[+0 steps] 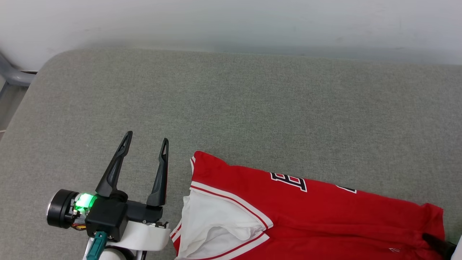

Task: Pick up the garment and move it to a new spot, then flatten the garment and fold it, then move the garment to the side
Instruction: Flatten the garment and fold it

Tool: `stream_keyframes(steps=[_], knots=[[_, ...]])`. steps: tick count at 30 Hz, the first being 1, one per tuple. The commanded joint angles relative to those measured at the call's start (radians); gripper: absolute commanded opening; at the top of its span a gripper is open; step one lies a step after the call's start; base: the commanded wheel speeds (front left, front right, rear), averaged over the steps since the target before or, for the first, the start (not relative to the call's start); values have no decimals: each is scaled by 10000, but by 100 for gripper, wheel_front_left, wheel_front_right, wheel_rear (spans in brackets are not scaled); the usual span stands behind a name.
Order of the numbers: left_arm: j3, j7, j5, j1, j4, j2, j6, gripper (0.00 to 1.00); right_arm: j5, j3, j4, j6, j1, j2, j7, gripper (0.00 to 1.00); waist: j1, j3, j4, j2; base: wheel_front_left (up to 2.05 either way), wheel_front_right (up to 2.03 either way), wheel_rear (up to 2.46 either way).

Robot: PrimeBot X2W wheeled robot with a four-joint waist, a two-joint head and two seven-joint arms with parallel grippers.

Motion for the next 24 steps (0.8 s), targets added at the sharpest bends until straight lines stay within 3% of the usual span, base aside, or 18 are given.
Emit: stream_keyframes(steps=[1, 9, 23, 24], knots=[[142, -20, 128, 111, -37, -143, -183, 100, 98, 159, 262, -7, -38, 172, 134, 100, 0, 60, 30, 0, 0, 0, 0], [759, -20, 420, 47, 73, -585, -939, 100, 626, 876, 840, 10, -35, 598, 362, 100, 0, 135, 52, 0, 0, 0, 0], [1349, -21, 712, 135, 80, -993, -1601, 100, 1395, 2403, 1274, 53, -80, 689, -95, 100, 0, 100, -45, 0, 0, 0, 0], [1385, -21, 719, 130, 74, -1024, -1632, 100, 1403, 2489, 1342, 53, -97, 680, -157, 71, 0, 122, -52, 0, 0, 0, 0]])
